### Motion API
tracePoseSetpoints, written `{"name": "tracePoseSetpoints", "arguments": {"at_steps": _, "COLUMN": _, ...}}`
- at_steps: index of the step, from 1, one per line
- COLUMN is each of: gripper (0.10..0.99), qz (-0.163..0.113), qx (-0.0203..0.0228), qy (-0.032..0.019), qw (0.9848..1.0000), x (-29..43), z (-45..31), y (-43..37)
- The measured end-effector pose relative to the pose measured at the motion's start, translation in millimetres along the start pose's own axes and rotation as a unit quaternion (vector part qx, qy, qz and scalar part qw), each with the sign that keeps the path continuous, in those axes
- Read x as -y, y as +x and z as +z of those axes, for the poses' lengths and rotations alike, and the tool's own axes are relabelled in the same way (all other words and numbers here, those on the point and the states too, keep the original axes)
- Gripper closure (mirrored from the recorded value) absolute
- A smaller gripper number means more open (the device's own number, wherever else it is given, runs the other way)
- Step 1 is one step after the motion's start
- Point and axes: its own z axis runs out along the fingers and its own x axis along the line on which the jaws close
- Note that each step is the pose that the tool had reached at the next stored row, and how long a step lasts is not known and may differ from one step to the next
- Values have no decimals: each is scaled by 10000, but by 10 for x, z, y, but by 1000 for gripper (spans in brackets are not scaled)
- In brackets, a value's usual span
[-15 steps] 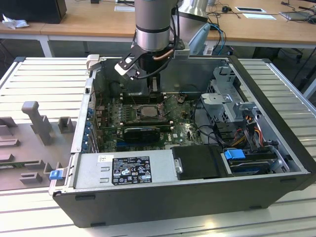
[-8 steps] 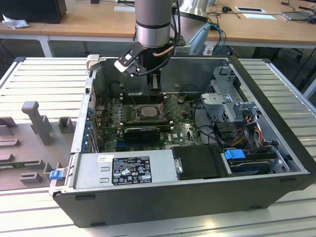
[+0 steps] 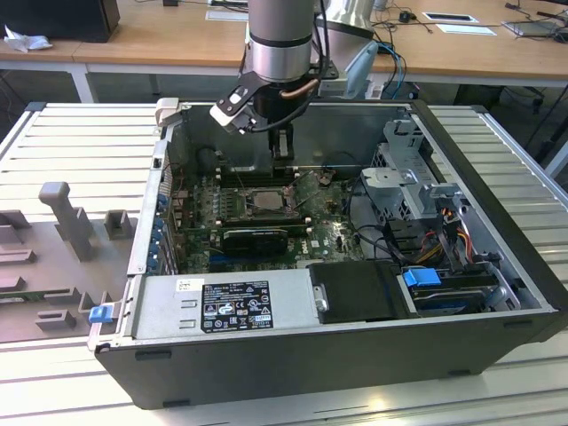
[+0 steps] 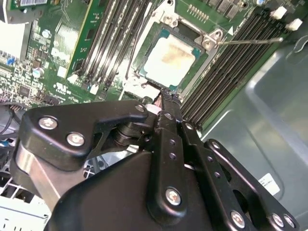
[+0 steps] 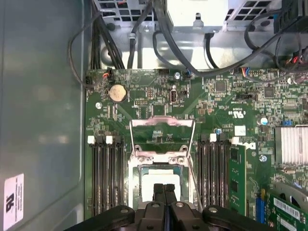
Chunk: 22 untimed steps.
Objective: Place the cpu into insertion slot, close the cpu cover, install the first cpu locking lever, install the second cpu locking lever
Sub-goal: 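Close the cpu cover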
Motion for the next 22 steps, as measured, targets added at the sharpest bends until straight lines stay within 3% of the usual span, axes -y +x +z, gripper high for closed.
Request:
{"name": "tracePoseSetpoints", "arguments": {"at_steps": 4, "gripper": 980, "qz": 0, "qx": 0, "qy": 0, "qw": 10000, "x": -128, "z": 8, "y": 2}}
{"name": "tracePoseSetpoints", "arguments": {"at_steps": 13, "gripper": 980, "qz": 0, "qx": 0, "qy": 1, "qw": 10000, "x": -330, "z": 19, "y": 4}}
{"name": "tracePoseSetpoints", "arguments": {"at_steps": 15, "gripper": 980, "qz": 0, "qx": 0, "qy": 3, "qw": 10000, "x": -440, "z": 26, "y": 6}}
{"name": "tracePoseSetpoints", "arguments": {"at_steps": 22, "gripper": 980, "qz": 0, "qx": -1, "qy": 4, "qw": 10000, "x": -453, "z": -33, "y": 7}}
